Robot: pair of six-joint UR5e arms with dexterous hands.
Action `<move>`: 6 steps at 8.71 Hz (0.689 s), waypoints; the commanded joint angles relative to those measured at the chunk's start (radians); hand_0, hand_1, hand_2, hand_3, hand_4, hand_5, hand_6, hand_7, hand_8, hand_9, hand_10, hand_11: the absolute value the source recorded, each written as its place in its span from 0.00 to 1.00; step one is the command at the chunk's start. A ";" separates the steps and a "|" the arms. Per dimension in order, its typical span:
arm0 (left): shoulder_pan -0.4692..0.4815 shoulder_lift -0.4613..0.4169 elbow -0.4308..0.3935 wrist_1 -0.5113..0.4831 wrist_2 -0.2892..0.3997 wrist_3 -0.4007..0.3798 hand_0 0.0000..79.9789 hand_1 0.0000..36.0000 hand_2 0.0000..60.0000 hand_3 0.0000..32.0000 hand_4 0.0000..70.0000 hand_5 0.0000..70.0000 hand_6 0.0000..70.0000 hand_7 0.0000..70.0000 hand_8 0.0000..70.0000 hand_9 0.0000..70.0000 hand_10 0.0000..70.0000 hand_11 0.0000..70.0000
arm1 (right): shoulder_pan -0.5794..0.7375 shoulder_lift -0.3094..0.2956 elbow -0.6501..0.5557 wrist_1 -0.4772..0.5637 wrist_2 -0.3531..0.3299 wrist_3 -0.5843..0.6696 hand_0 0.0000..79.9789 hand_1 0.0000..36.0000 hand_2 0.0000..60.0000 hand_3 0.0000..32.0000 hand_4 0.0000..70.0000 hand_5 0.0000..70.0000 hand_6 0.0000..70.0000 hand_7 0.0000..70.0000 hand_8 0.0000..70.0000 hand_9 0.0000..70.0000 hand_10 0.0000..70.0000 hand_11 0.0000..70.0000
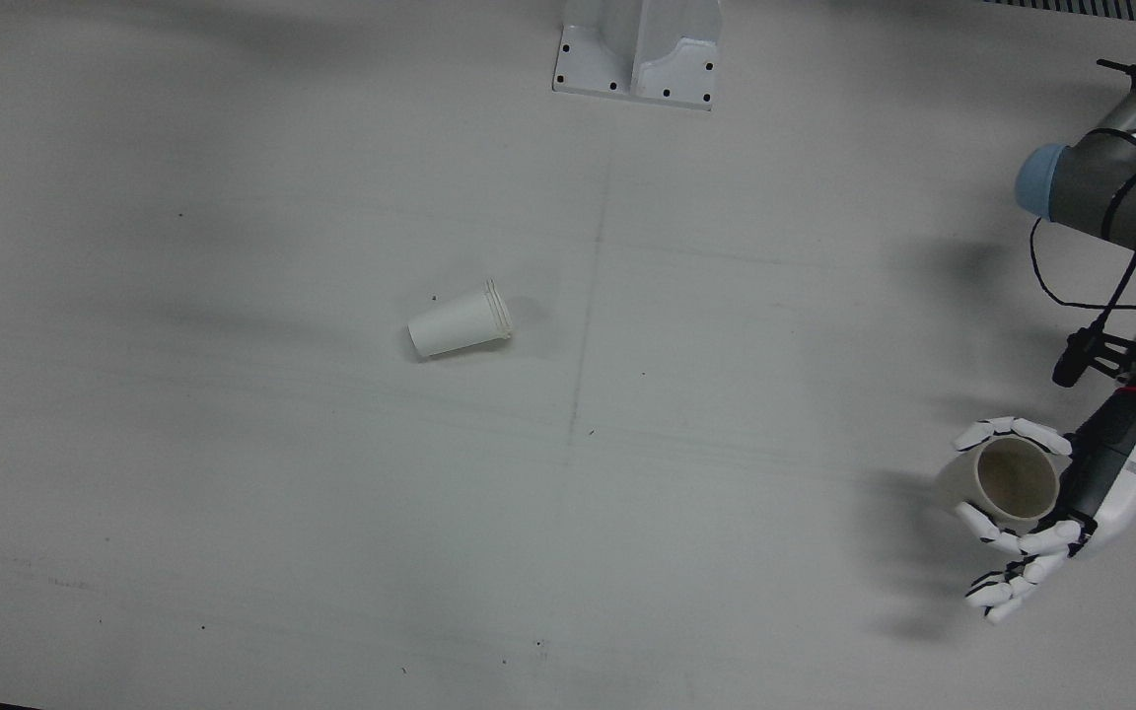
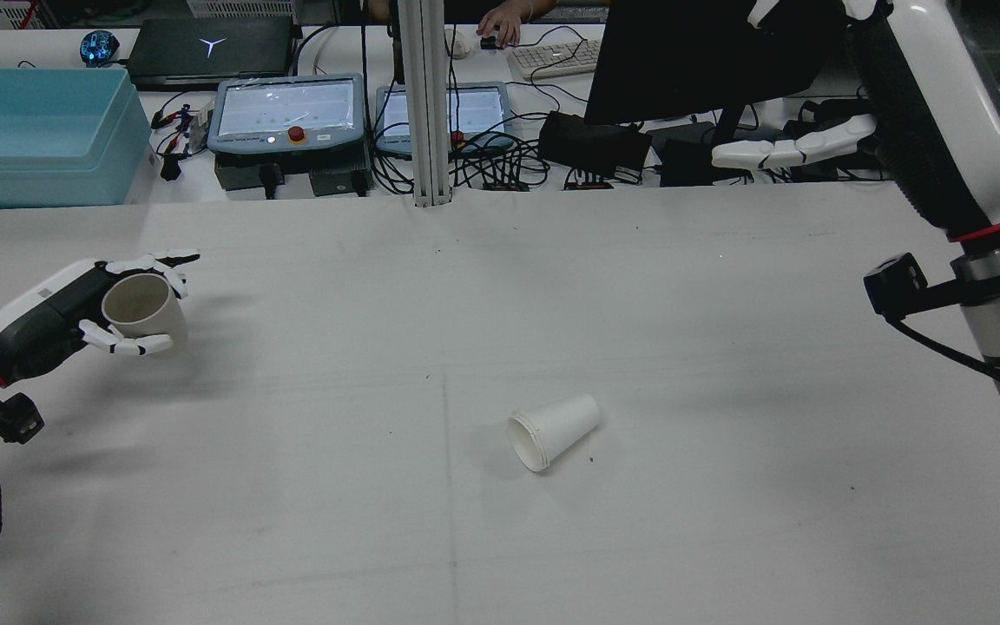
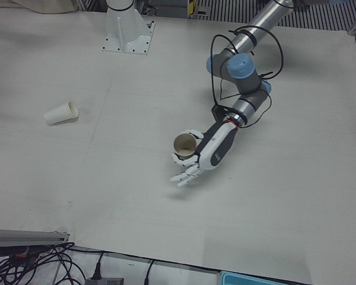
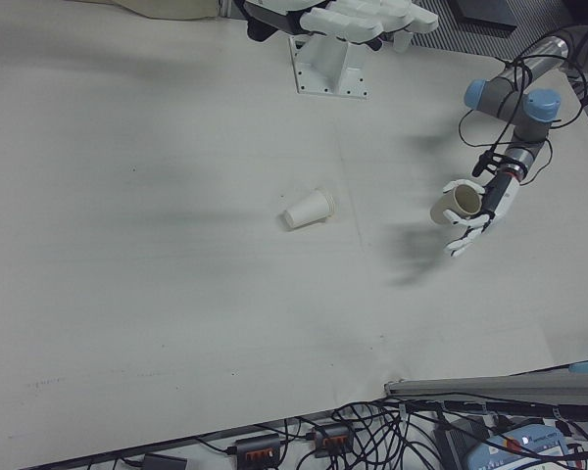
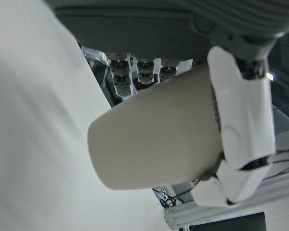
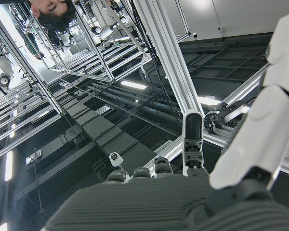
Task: Pour water
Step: 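Carry the beige cup with the left hand back toward its start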
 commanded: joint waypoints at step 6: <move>-0.141 0.091 0.350 -0.270 -0.059 -0.033 0.68 1.00 1.00 0.00 0.55 0.87 0.15 0.21 0.08 0.13 0.14 0.24 | 0.002 -0.013 0.016 -0.028 0.001 0.026 0.56 0.30 0.24 0.00 0.19 0.72 0.07 0.11 0.00 0.01 0.00 0.01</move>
